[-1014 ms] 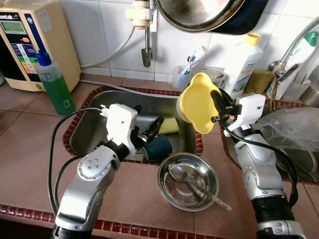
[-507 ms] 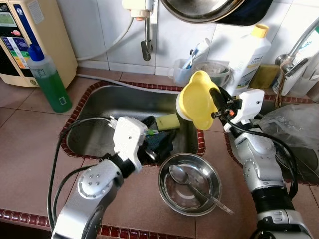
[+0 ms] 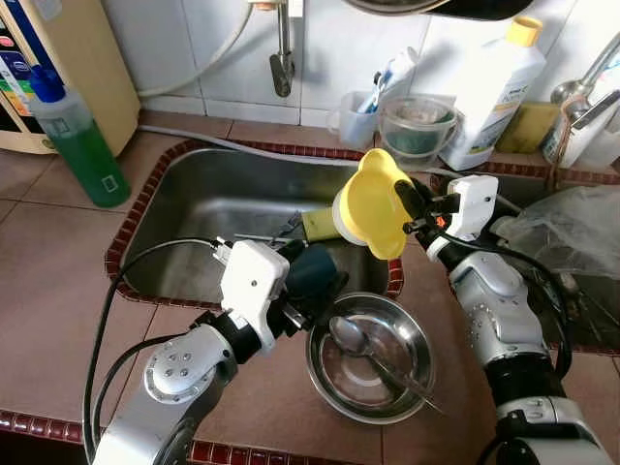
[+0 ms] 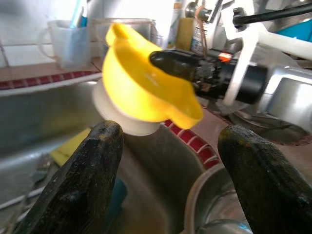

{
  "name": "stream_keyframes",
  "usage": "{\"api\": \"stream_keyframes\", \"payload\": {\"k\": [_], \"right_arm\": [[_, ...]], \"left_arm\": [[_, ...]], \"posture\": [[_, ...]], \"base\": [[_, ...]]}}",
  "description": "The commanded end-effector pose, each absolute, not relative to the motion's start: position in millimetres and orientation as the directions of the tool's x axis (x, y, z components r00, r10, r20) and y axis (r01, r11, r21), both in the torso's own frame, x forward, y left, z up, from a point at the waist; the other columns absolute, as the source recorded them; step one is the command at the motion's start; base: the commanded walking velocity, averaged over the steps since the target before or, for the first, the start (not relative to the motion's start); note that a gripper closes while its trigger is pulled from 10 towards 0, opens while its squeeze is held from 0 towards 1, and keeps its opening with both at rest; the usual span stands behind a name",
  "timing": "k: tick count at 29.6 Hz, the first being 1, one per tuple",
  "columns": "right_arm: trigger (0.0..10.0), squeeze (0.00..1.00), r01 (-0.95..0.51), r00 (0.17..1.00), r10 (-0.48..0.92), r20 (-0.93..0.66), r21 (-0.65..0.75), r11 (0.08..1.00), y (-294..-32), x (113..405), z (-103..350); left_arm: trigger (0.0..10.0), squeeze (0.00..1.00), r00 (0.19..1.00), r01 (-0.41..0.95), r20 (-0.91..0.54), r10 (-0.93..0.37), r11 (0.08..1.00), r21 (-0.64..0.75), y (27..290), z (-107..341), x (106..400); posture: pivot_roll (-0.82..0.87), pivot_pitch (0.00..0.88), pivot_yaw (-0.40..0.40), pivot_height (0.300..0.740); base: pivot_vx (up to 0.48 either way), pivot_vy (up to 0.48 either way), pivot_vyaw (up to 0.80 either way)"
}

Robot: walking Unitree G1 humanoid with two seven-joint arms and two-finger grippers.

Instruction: Kitchen organization

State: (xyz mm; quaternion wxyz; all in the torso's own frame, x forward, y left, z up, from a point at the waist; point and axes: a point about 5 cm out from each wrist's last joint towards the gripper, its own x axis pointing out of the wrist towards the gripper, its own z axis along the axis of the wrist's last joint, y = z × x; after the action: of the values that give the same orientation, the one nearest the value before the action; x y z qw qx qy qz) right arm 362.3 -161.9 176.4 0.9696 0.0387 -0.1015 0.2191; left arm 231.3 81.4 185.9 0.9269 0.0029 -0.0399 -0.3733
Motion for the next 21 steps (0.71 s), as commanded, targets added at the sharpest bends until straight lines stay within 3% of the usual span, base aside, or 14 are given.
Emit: {"api": "stream_keyframes", "payload": {"k": [1, 21], "right_arm": [[10.0, 0.00, -0.448, 0.878, 0.429, 0.215, 0.047, 0.893, -162.8, 364.2, 177.7], [10.0, 0.00, -0.595, 0.802, 0.582, 0.136, 0.101, 0.797, -139.8, 368.7, 169.4]], "left_arm": [[10.0, 0.00, 0.699, 0.712, 0.076, -0.711, 0.702, 0.023, 77.5, 188.0, 225.8], [10.0, 0.00, 0.702, 0.709, 0.094, -0.706, 0.706, 0.005, 74.4, 193.9, 226.0]], "posture": [[0.02, 0.240, -0.001, 0.740], [0.02, 0.253, -0.011, 0.740]], "base": [[0.000, 0.000, 0.00], [0.000, 0.000, 0.00]]}}
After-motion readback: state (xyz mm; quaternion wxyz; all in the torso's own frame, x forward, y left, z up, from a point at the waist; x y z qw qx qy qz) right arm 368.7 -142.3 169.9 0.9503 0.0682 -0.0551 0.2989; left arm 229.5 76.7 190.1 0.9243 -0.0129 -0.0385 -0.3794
